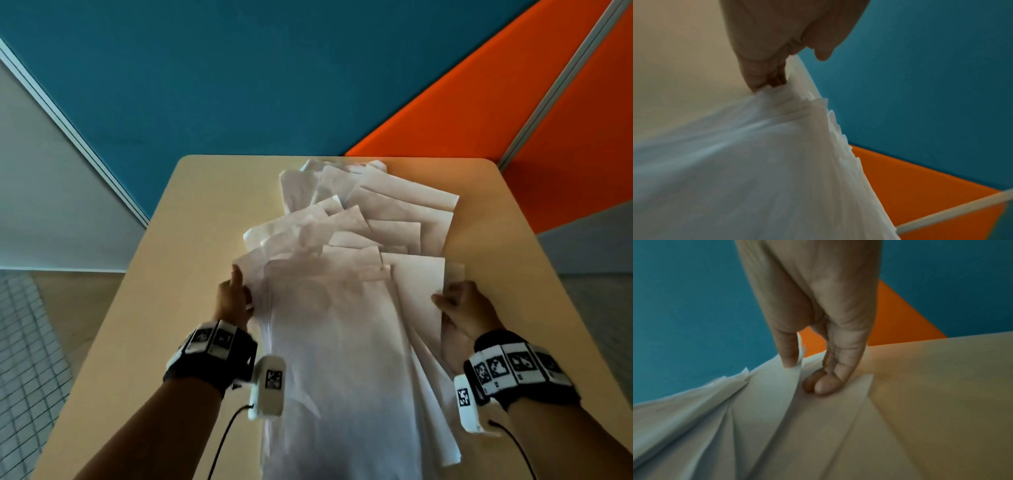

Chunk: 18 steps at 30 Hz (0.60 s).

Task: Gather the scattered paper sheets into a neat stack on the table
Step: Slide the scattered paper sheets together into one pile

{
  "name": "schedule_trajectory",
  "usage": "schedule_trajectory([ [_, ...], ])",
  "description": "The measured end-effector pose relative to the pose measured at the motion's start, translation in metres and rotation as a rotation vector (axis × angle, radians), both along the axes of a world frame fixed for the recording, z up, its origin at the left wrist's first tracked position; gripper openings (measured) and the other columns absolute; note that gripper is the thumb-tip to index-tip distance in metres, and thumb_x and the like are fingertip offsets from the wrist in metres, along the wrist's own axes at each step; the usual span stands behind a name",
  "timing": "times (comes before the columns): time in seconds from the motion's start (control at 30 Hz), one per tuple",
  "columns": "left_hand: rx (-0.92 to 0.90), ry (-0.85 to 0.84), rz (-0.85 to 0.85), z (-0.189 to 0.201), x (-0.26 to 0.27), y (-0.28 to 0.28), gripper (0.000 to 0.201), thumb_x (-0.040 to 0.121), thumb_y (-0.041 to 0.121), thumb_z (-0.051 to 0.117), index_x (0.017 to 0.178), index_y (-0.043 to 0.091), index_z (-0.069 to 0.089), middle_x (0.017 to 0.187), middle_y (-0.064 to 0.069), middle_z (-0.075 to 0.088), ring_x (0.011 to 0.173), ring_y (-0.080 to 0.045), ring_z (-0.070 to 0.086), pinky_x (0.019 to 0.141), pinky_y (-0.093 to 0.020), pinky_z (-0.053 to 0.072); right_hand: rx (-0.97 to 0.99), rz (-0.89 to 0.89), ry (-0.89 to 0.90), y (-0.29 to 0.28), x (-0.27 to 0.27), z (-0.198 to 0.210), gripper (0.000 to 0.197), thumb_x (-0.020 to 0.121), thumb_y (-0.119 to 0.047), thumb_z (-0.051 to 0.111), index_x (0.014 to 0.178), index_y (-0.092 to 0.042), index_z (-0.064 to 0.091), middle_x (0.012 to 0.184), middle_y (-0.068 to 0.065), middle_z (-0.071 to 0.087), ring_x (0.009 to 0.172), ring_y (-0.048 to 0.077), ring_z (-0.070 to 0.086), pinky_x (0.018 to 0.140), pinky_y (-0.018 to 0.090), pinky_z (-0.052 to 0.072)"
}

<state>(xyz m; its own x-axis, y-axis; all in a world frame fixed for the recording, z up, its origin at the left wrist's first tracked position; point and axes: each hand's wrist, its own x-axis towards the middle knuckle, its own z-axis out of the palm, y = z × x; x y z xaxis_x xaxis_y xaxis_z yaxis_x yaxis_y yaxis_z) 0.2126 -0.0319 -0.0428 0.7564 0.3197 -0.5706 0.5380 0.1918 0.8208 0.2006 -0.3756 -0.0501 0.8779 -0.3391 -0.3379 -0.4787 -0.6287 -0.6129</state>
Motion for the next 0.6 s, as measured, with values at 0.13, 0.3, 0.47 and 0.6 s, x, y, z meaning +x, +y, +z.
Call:
schedule_trajectory([
  [0.13, 0.055, 0.019, -0.076, -0.003, -0.047, -0.007, 0.028, 0.094, 0.022, 0.046, 0.083, -0.003, 0.054, 0.081, -0.018, 0.060, 0.073, -0.026, 0.058, 0.060, -0.032, 0.053, 0.099, 0.003, 0.067, -0.003, -0.025, -0.004, 0.028, 0.084, -0.017, 0.064, 0.103, 0.001, 0.053, 0.073, 0.011, 0.062, 0.058, 0.025, 0.057, 0.058, 0.031, 0.050],
  [0.3, 0.214, 0.024, -0.181, -0.041, -0.042, -0.014, 0.072, 0.063, 0.043, 0.056, 0.111, -0.010, 0.053, 0.111, -0.031, 0.062, 0.103, -0.043, 0.061, 0.092, -0.058, 0.049, 0.092, 0.068, 0.056, 0.018, -0.026, 0.004, 0.014, 0.093, -0.008, 0.042, 0.102, -0.001, 0.050, 0.063, 0.006, 0.055, 0.051, 0.022, 0.051, 0.049, 0.027, 0.040],
  [0.47, 0.360, 0.002, -0.347, -0.028, -0.025, -0.036, 0.072, 0.068, 0.051, 0.052, 0.123, 0.005, 0.048, 0.123, -0.029, 0.053, 0.118, -0.048, 0.047, 0.103, -0.060, 0.038, -0.112, 0.344, 0.039, 0.043, -0.026, 0.011, 0.032, 0.097, -0.017, 0.032, 0.127, -0.011, 0.041, 0.102, 0.014, 0.062, 0.085, 0.023, 0.056, 0.073, 0.030, 0.041],
  [0.6, 0.504, 0.022, -0.415, 0.002, -0.029, -0.055, 0.057, 0.091, 0.029, 0.047, 0.142, 0.018, 0.024, 0.137, -0.024, 0.035, 0.130, -0.042, 0.029, 0.111, -0.049, 0.023, -0.179, 0.450, -0.022, 0.056, -0.029, 0.012, 0.046, 0.097, -0.017, 0.038, 0.141, -0.014, 0.027, 0.126, 0.016, 0.056, 0.108, 0.027, 0.057, 0.088, 0.030, 0.043],
])
